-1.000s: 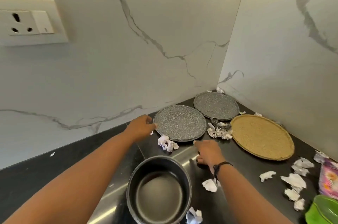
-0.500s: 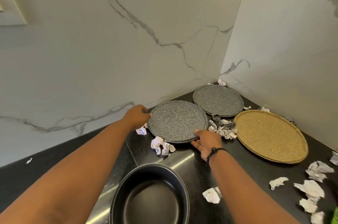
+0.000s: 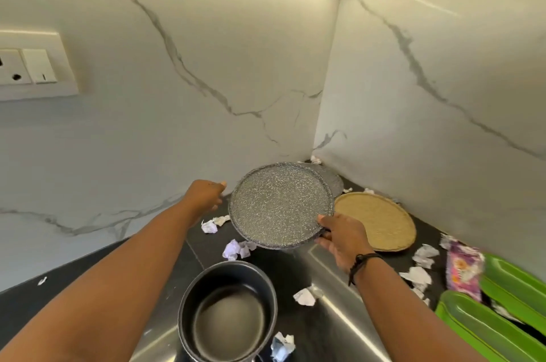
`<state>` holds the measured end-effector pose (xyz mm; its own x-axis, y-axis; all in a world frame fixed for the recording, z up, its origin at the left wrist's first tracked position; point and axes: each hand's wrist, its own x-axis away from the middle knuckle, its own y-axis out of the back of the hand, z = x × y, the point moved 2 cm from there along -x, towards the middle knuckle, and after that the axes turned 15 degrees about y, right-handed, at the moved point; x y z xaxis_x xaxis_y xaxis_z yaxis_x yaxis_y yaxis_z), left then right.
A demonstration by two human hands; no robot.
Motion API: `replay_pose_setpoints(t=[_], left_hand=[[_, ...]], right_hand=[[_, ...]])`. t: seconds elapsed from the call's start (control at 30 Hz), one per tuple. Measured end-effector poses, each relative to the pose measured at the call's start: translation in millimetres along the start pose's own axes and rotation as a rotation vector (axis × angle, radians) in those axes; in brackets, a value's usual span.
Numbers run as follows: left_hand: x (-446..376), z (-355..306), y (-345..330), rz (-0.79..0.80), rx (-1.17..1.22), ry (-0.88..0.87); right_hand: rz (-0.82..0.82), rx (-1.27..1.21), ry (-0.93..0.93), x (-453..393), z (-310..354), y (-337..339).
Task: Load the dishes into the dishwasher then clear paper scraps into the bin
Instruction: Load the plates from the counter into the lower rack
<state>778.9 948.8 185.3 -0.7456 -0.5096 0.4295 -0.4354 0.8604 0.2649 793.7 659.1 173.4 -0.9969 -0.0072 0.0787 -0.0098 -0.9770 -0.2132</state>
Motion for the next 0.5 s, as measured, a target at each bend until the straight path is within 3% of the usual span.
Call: replay_pose_setpoints(t=[0.23,0.5], left_hand=[[82,-14,-37,0.273,0.063,-0.002],[177,2,-112,0.67,-0.054,-0.033]], right_hand=[[-0.119,0.052,0.112,84,44,53],[-0.37,0.039,0.181,215,66,150]])
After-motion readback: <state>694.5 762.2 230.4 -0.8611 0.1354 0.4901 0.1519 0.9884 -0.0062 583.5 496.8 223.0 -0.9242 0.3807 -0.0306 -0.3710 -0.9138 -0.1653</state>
